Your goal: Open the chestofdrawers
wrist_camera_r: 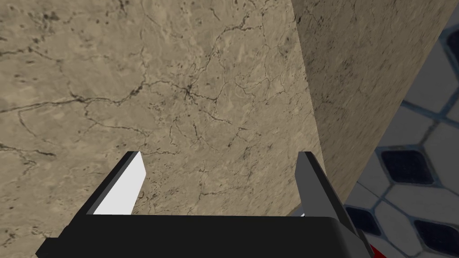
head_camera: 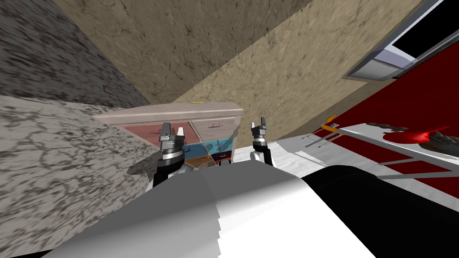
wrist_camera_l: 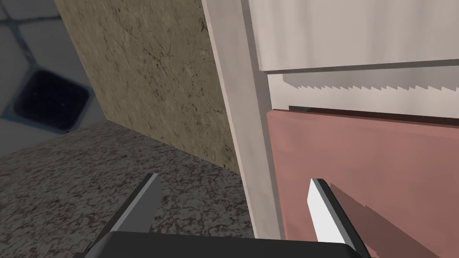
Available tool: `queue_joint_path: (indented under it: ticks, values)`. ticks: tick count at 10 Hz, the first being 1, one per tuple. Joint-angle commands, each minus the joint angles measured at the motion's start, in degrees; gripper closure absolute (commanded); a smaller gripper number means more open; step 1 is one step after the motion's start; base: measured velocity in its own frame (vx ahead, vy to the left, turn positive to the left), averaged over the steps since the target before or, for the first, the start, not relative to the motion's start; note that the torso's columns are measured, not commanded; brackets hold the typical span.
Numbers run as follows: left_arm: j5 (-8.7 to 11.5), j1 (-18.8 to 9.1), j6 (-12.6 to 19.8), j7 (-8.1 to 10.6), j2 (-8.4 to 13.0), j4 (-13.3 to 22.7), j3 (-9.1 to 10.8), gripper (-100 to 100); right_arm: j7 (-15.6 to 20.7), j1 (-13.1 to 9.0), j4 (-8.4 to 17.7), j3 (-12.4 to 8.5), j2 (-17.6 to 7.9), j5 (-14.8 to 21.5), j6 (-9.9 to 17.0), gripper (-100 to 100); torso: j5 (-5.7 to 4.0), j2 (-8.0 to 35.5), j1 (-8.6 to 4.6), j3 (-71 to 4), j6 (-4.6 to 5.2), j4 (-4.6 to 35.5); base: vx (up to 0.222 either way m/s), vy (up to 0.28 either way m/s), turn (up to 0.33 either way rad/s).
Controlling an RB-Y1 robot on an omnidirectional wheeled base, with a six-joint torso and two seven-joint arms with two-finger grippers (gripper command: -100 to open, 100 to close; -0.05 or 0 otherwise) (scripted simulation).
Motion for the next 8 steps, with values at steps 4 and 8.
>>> queue_joint_path:
  ticks: [4,8]
  values:
    - [-0.8,-1.5,-1.6,-1.0,3.4,7.4,-0.2,-100,0.0,0.0,0.0,0.0,0.0,0.0,0.0,0,-0.02,-0.1,-0.13,-0.1,0.11,-0.1,-0.018,-0.059,0.002]
    - [-1.2,-2.4,-2.7,-1.54,3.9,12.1,-0.13,-100,0.0,0.0,0.0,0.0,0.0,0.0,0.0,0,0.06,-0.2,-0.08,-0.1,0.18,-0.2,-0.013,-0.045,0.004]
